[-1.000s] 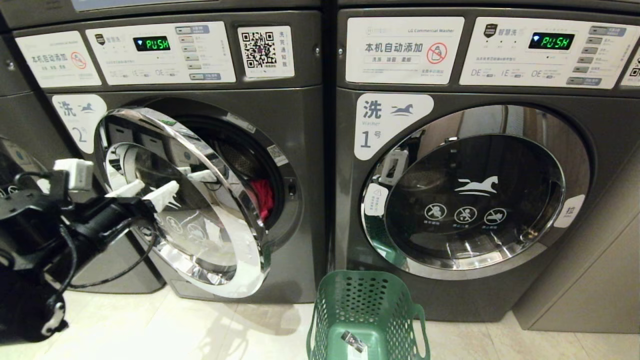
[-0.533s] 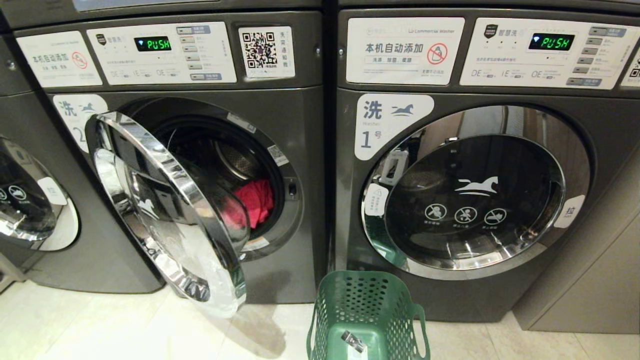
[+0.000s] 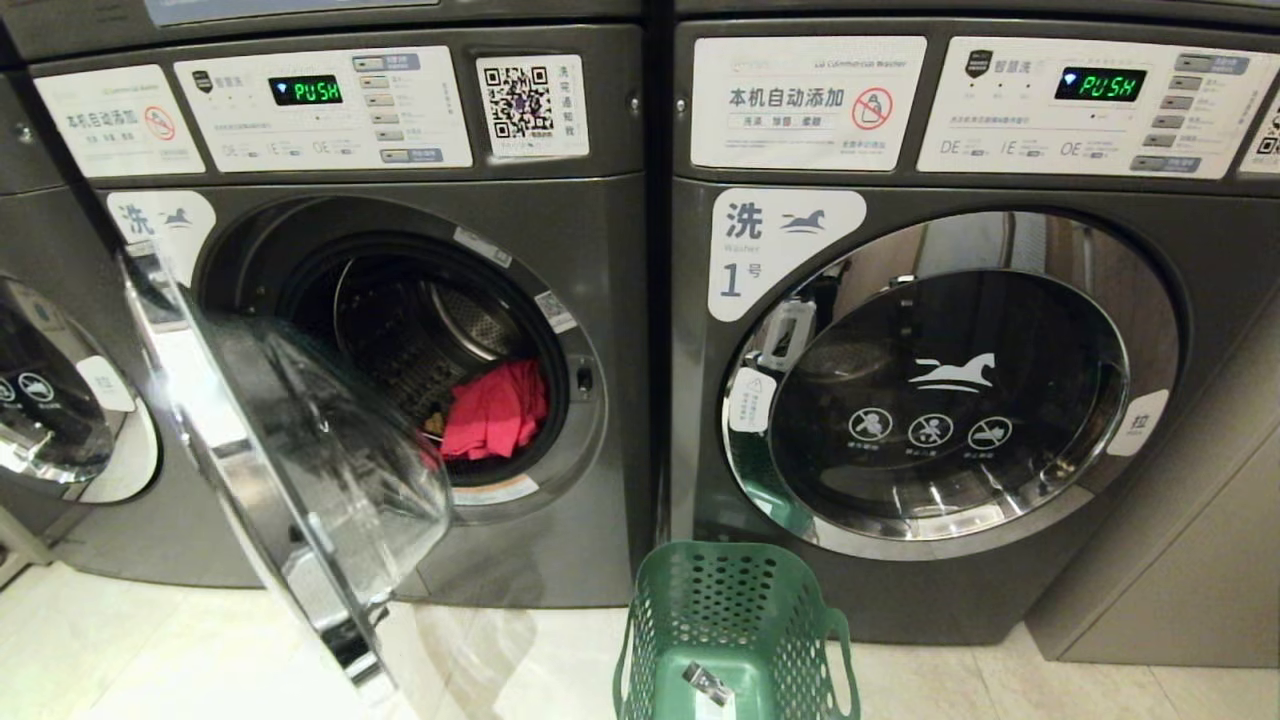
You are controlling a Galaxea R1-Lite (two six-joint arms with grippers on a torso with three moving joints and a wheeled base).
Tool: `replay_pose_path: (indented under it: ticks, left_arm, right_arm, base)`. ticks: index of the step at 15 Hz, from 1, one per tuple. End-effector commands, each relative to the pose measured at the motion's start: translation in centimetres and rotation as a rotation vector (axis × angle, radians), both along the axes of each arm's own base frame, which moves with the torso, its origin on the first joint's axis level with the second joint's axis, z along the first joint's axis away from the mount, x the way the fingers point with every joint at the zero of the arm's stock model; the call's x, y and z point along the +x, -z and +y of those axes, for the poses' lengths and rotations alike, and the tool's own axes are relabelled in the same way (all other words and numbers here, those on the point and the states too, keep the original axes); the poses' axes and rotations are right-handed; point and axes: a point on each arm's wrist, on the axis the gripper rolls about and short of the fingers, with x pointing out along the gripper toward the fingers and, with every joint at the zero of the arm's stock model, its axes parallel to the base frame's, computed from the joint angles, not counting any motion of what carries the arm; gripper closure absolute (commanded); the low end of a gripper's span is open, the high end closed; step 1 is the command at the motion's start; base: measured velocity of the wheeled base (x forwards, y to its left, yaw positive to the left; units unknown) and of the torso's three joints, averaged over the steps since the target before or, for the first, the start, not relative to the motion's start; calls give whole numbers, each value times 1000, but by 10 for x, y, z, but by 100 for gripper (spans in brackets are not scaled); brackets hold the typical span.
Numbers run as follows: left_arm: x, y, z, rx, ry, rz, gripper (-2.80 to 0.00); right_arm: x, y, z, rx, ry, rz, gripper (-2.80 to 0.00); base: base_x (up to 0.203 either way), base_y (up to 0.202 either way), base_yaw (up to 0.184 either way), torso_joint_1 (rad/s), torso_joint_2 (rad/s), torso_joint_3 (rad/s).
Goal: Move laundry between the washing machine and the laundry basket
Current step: Open the lid of the washing machine
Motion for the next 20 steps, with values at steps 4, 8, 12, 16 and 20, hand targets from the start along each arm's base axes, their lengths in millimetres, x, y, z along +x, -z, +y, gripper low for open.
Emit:
replay_pose_path:
  ticks: [4, 8, 12, 16, 20]
  left_arm:
    - [43, 39, -46, 47, 275, 277, 0]
    - [90, 59, -68, 141, -28, 402, 0]
    - [91, 88, -54, 36, -742, 648, 0]
    - [81, 127, -43, 79, -1075, 978, 0]
    - [78, 124, -22, 10, -1307, 962, 0]
  right_arm:
    - [0, 0, 0, -1, 0, 0, 0]
    - [0, 0, 0, -1, 0, 1, 0]
    - [0, 0, 0, -1, 0, 0, 0]
    - [0, 0, 0, -1, 0, 0, 0]
    - [0, 0, 0, -1, 0, 0, 0]
  base:
    - [0, 0, 0, 0, 0, 0]
    - [0, 0, 0, 0, 0, 0]
    - [0, 0, 0, 0, 0, 0]
    - [0, 0, 0, 0, 0, 0]
    - [0, 0, 0, 0, 0, 0]
